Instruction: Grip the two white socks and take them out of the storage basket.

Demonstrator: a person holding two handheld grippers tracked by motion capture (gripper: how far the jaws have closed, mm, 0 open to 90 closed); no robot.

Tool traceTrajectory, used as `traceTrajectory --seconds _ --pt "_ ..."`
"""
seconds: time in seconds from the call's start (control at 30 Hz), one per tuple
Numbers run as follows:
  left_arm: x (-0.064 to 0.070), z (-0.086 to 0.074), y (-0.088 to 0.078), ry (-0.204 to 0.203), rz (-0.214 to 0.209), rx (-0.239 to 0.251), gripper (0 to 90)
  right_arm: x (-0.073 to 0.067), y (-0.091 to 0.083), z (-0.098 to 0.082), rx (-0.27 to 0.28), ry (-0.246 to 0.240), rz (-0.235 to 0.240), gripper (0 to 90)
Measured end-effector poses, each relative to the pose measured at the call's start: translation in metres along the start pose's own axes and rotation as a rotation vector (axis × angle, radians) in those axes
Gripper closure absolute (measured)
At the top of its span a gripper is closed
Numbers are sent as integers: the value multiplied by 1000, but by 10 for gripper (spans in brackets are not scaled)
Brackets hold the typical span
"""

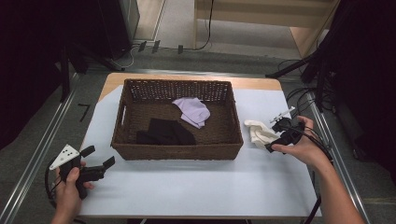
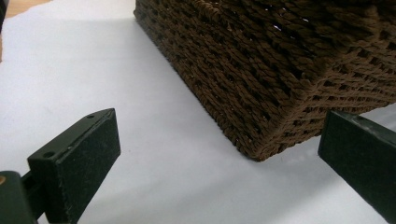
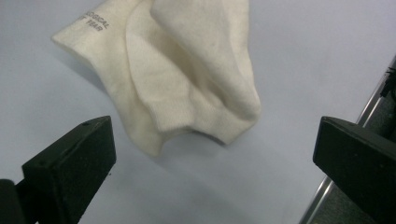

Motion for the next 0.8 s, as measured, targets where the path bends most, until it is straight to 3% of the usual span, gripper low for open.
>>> traceTrajectory --seconds 0.1,0.4,0.8 --pt "0 0 0 -2 -1 1 1 0 -4 -10 57 51 -4 0" --pt "-1 0 -1 -1 4 4 0 -2 -9 -33 172 137 -2 0" --pt "-1 0 -2 -12 16 15 0 -6 -9 -78 358 364 37 0"
Point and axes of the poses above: each handheld gripper's, and its own axes: y roughly forward along the jaws, z roughly out of its top, x roughly to its right, the point moved 6 cm from there along y, roughly forward along the jaws, and after that the axes turned 8 degrees about -z, right-handed, at the moved point
